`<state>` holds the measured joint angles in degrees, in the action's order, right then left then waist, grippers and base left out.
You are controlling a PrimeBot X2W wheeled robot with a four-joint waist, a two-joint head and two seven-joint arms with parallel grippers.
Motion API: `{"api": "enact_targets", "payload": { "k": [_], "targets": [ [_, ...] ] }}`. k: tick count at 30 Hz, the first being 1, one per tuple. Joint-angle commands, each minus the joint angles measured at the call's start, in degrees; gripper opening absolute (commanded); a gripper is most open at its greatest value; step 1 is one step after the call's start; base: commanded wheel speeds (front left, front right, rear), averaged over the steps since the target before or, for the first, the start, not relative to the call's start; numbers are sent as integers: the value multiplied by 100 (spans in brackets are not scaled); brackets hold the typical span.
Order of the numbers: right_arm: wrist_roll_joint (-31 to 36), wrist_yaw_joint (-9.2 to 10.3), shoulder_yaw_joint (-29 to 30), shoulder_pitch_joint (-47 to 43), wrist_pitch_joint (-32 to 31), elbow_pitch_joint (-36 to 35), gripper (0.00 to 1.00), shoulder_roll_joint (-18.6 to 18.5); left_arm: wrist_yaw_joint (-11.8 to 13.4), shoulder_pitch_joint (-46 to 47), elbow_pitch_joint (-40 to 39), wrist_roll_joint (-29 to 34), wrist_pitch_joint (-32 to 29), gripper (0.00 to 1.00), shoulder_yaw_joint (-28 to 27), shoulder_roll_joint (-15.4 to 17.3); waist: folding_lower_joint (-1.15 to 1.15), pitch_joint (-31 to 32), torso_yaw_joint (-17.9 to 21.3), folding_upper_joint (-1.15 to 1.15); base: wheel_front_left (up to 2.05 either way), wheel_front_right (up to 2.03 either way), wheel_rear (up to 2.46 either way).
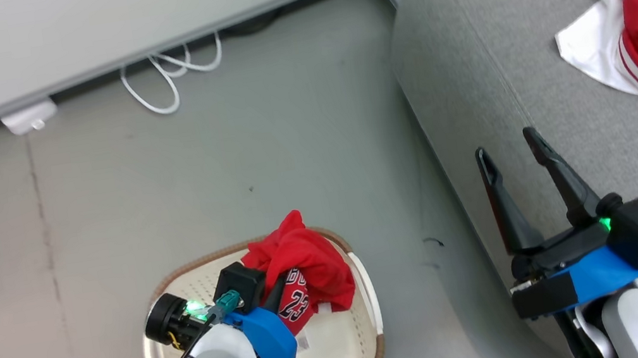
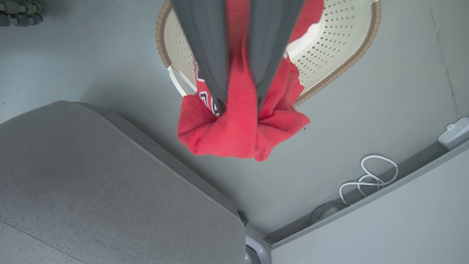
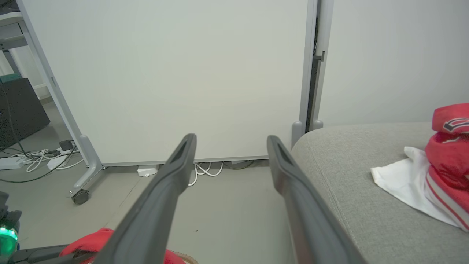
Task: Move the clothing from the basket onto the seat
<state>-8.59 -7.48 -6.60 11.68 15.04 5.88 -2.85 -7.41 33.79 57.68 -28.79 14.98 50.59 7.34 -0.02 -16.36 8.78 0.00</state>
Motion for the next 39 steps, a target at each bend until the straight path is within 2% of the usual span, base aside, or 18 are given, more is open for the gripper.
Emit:
{"api": "enact_targets", "payload": {
  "k": [1,14,27,39],
  "targets": [
    [59,-3,0,-114,4,52,100,-6,-5,-87,-139,-46,29,0,7,45,2,456,-268,0,0,0,0],
    [22,-3,-119,-434,-246,259,100,-7,-5,246,-1069,-106,30,0,-144,198,2,1155,-402,0,0,0,0],
    [-30,-3,-182,-573,-312,366,100,-6,-6,736,-1703,-326,12,0,-92,35,2,1383,-484,0,0,0,0],
    [33,-3,-135,-712,-414,300,100,-7,10,803,-2313,-921,-564,0,-2,-60,2,1556,-578,0,0,0,0]
  ]
}}
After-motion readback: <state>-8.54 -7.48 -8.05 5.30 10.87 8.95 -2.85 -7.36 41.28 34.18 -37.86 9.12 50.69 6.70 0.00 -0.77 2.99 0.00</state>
